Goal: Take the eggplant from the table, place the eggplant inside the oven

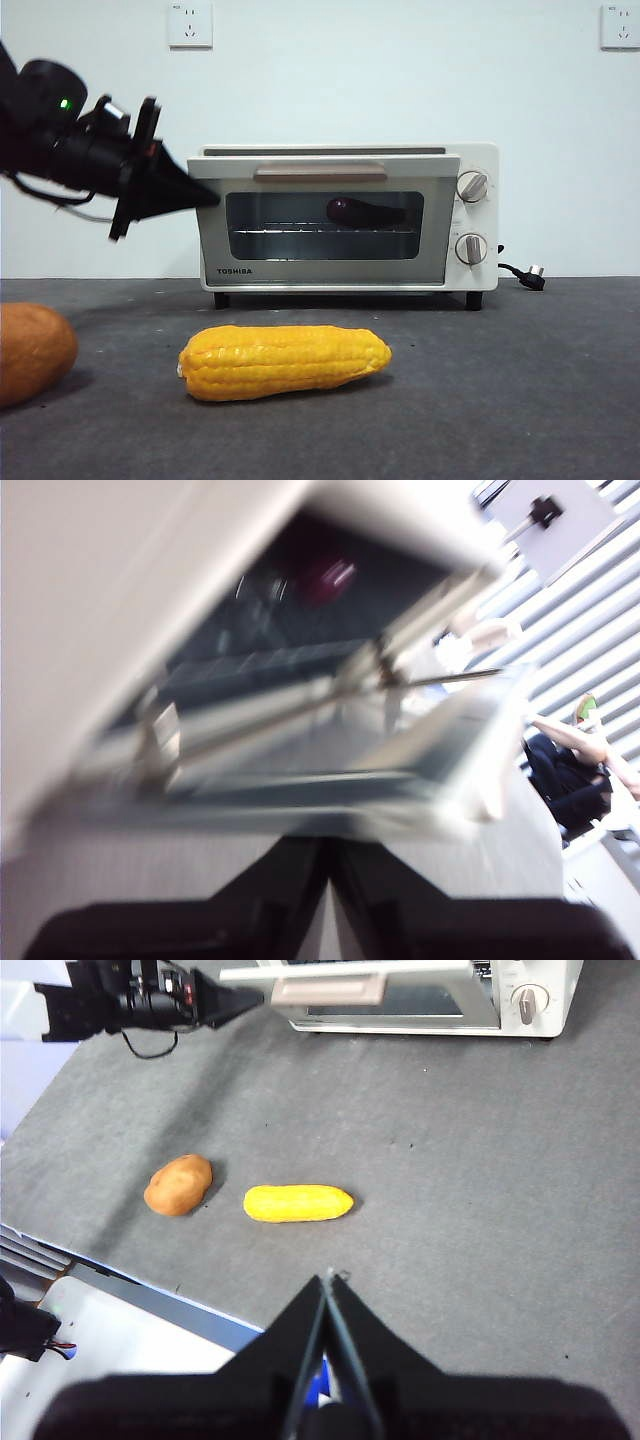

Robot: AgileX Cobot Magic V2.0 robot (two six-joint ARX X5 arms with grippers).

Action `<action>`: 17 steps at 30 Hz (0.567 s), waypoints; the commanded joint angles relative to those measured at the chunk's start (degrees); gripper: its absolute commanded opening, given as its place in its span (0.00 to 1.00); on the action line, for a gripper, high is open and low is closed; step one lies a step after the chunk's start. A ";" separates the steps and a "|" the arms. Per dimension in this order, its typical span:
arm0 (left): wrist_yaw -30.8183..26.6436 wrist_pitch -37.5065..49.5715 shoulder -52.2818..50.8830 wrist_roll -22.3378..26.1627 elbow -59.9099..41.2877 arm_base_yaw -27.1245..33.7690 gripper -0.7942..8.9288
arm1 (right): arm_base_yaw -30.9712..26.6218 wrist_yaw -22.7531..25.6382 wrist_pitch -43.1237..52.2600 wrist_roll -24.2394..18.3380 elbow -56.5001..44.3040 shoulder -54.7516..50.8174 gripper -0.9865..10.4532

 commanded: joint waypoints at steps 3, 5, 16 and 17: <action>-3.15 -0.94 0.15 -0.44 3.80 -0.20 0.07 | 0.02 0.02 -1.27 0.39 0.00 -0.09 0.08; -4.31 -0.94 0.15 -0.44 4.98 -0.17 0.07 | 0.02 0.02 -1.27 0.37 0.02 -0.09 0.08; -3.45 -9.81 -1.53 2.47 8.83 -0.42 0.08 | 0.02 0.44 -1.27 -0.07 0.00 -0.09 0.08; -3.61 -11.15 -2.27 3.58 8.83 -0.55 0.08 | 0.02 0.55 -1.27 -0.11 0.00 -0.09 0.08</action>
